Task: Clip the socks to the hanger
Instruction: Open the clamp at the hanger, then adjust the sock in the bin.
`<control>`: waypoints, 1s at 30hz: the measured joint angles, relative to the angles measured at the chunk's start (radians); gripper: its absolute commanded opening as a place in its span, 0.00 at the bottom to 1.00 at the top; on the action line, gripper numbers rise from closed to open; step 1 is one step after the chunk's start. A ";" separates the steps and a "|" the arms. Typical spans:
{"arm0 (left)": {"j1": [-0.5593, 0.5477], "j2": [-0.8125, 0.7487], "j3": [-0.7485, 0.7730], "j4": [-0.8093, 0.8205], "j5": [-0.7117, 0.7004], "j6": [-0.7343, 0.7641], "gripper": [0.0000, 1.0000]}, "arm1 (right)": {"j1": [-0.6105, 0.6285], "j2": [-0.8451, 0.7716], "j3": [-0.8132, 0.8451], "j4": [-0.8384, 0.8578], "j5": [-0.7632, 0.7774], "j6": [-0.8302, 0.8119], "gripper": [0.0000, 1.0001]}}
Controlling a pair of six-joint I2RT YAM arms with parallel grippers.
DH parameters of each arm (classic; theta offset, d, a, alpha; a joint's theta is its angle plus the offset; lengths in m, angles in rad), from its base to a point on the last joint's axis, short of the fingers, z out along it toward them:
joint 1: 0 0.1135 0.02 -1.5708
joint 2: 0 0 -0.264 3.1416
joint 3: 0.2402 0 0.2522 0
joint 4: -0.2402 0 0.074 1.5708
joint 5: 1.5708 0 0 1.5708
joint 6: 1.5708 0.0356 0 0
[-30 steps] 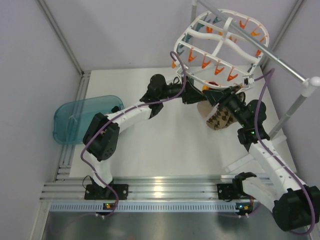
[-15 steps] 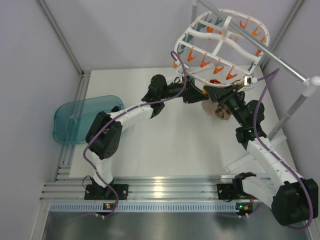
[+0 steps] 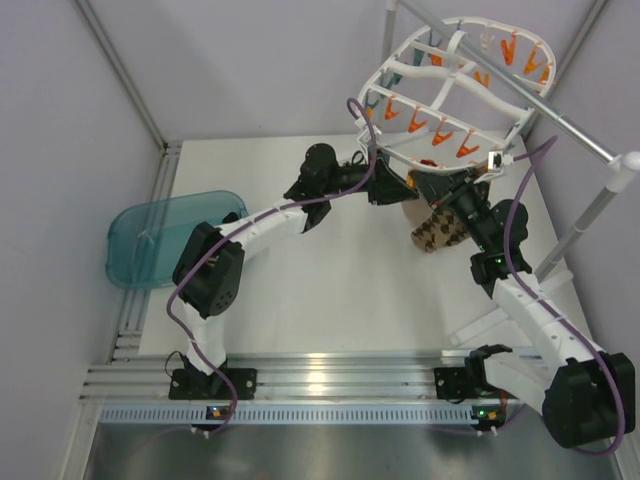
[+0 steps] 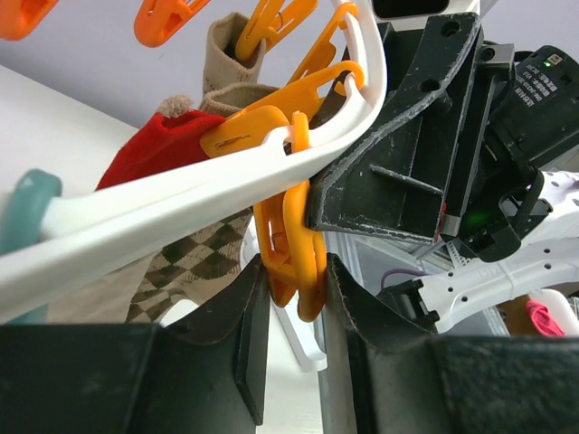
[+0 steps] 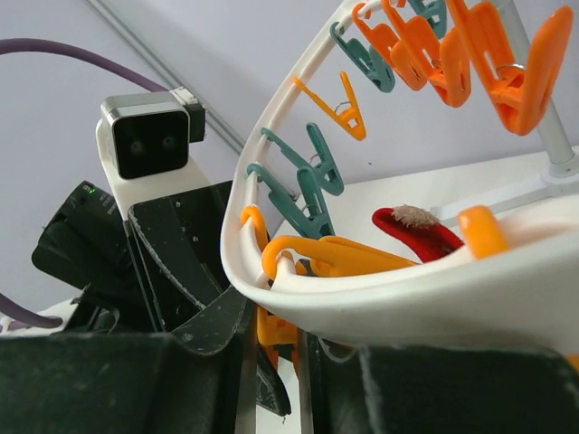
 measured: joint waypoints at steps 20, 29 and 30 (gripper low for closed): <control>0.069 -0.333 -0.262 -0.349 -0.214 0.381 0.59 | -0.016 -0.007 0.000 -0.001 -0.008 -0.014 0.00; 0.495 -0.475 -0.220 -0.816 -0.286 0.620 0.58 | -0.018 -0.020 0.000 -0.026 -0.006 -0.019 0.00; 0.562 -0.485 -0.222 -0.868 -0.304 0.642 0.58 | -0.018 -0.023 0.000 -0.031 -0.005 -0.023 0.00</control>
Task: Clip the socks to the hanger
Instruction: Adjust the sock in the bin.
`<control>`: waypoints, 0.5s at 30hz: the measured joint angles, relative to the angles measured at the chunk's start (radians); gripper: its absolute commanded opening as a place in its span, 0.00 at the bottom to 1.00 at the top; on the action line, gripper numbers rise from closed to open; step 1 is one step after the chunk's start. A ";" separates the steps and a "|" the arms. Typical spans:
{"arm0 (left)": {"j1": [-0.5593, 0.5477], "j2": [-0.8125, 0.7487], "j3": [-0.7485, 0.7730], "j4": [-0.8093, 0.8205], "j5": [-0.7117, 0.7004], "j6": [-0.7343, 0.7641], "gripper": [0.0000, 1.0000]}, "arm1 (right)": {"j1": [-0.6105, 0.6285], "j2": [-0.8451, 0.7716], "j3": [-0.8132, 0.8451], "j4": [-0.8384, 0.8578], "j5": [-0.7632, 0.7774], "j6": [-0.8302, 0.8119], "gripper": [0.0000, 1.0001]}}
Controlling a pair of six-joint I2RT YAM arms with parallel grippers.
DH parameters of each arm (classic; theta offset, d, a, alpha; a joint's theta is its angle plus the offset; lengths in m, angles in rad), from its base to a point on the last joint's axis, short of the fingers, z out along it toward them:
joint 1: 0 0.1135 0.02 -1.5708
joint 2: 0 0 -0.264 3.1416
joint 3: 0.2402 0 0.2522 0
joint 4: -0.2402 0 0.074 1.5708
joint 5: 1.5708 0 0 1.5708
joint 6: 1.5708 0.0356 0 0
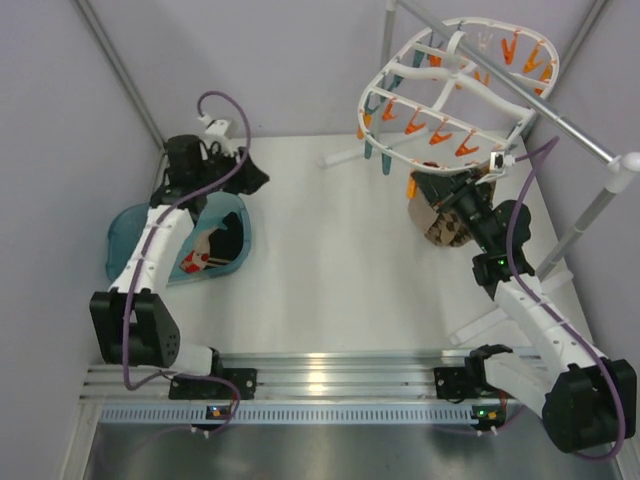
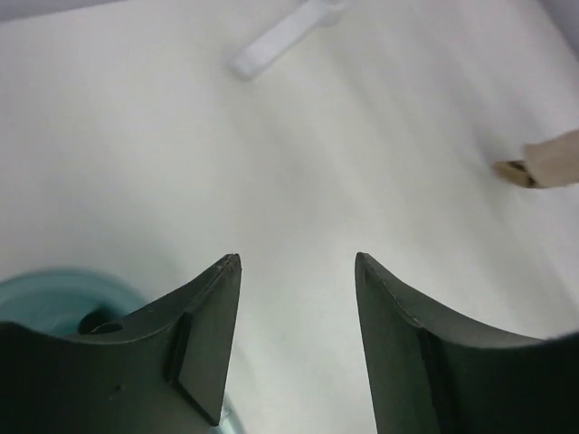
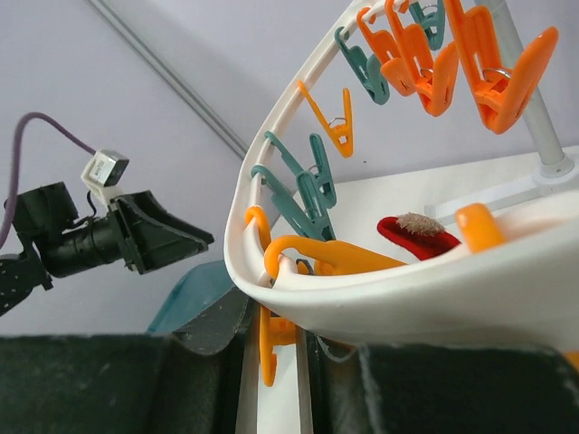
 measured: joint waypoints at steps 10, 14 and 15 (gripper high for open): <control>0.442 -0.013 -0.033 -0.426 -0.153 0.232 0.57 | -0.002 -0.023 0.000 -0.036 0.002 -0.028 0.00; 0.496 0.075 -0.033 -0.504 -0.272 0.225 0.54 | -0.002 -0.025 0.000 -0.042 0.003 -0.039 0.00; 0.501 0.101 -0.033 -0.518 -0.304 0.215 0.53 | -0.003 -0.025 0.000 -0.045 0.003 -0.044 0.00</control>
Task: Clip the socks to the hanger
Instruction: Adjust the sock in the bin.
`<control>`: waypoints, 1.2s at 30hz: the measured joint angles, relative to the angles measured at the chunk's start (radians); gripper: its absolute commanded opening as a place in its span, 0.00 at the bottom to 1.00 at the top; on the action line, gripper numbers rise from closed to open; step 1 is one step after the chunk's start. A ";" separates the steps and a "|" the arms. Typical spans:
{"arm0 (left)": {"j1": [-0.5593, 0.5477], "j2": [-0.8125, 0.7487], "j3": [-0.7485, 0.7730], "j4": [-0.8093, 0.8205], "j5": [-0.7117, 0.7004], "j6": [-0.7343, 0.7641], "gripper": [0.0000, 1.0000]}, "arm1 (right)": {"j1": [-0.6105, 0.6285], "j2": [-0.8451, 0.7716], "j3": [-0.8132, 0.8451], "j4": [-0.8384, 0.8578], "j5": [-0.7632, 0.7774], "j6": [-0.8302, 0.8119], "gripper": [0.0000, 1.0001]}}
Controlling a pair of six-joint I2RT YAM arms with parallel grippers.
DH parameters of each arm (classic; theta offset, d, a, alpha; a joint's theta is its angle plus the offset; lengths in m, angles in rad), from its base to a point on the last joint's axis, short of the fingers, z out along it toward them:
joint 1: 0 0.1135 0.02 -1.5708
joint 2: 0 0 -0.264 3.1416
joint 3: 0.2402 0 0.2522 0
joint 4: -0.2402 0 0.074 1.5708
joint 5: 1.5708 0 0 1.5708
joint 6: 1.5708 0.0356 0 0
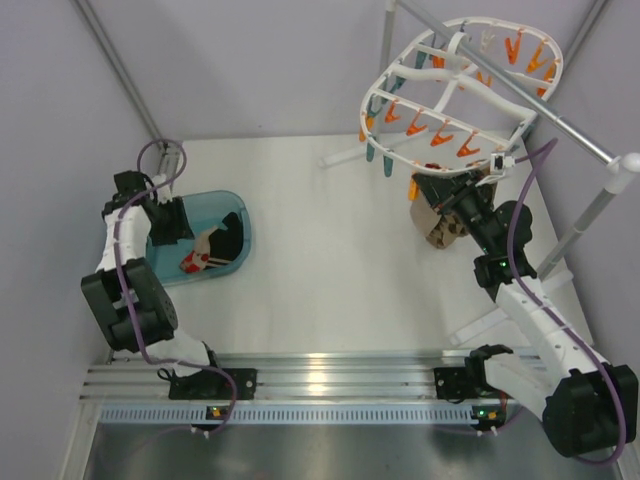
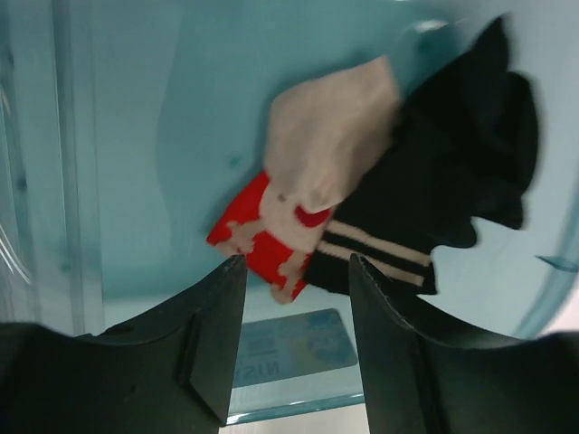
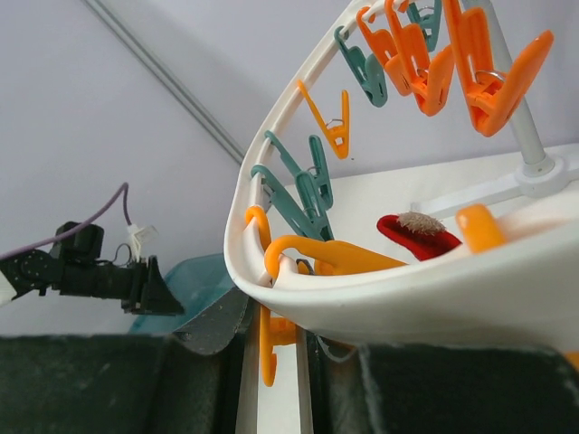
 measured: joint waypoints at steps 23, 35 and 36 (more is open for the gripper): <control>0.005 0.307 0.008 0.017 -0.283 -0.327 0.08 | -0.006 0.000 0.000 -0.020 0.005 -0.046 0.00; 0.003 0.220 0.069 0.114 -0.377 -0.034 0.00 | -0.006 0.000 0.000 -0.020 0.005 -0.064 0.00; 0.002 0.186 0.065 0.128 -0.368 0.015 0.00 | -0.006 0.000 0.000 -0.021 0.005 -0.064 0.00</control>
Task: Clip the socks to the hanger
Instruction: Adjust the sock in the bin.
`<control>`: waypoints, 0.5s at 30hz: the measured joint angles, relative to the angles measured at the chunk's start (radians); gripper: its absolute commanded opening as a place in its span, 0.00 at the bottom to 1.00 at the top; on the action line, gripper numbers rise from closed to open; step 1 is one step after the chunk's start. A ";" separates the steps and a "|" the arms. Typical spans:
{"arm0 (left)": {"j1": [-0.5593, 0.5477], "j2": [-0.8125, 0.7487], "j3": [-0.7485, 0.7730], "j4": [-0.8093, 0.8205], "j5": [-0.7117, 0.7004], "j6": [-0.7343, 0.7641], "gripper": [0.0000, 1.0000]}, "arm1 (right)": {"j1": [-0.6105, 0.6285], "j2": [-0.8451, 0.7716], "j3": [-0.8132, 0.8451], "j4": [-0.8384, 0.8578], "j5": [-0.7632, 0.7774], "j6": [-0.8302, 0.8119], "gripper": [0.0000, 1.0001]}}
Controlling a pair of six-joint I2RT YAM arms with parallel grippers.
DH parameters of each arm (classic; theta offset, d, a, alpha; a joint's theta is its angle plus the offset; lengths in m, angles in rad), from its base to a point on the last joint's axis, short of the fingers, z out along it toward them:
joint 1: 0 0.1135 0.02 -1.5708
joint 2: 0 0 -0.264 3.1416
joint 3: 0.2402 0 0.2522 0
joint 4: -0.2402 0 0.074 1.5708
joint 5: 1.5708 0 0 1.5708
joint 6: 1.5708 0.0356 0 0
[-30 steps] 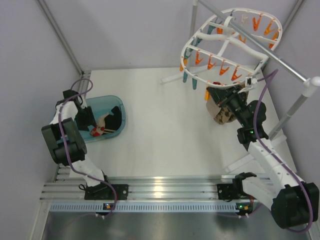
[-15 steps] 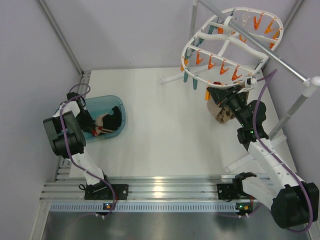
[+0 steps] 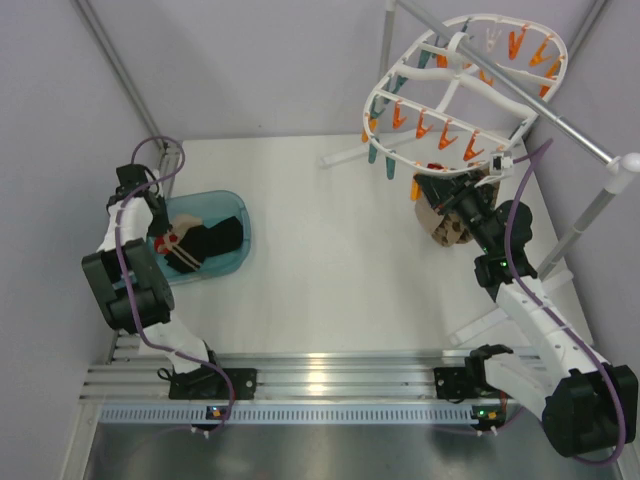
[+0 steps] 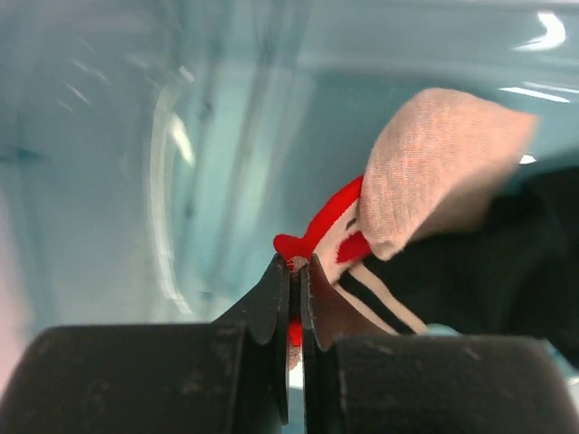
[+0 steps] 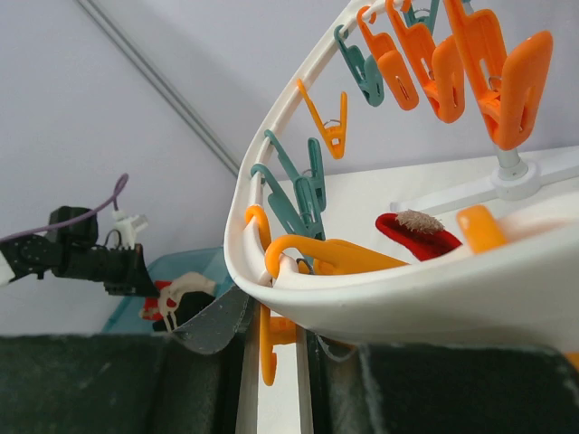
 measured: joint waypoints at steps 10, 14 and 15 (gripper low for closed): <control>-0.002 -0.351 -0.093 0.118 0.216 0.352 0.00 | 0.000 0.000 0.000 0.000 -0.001 -0.001 0.00; -0.003 -0.384 -0.082 0.084 0.373 0.470 0.00 | 0.000 -0.002 0.000 -0.002 -0.002 -0.002 0.00; -0.003 -0.384 -0.071 0.055 0.428 0.513 0.00 | 0.000 -0.006 0.000 -0.005 -0.002 -0.005 0.00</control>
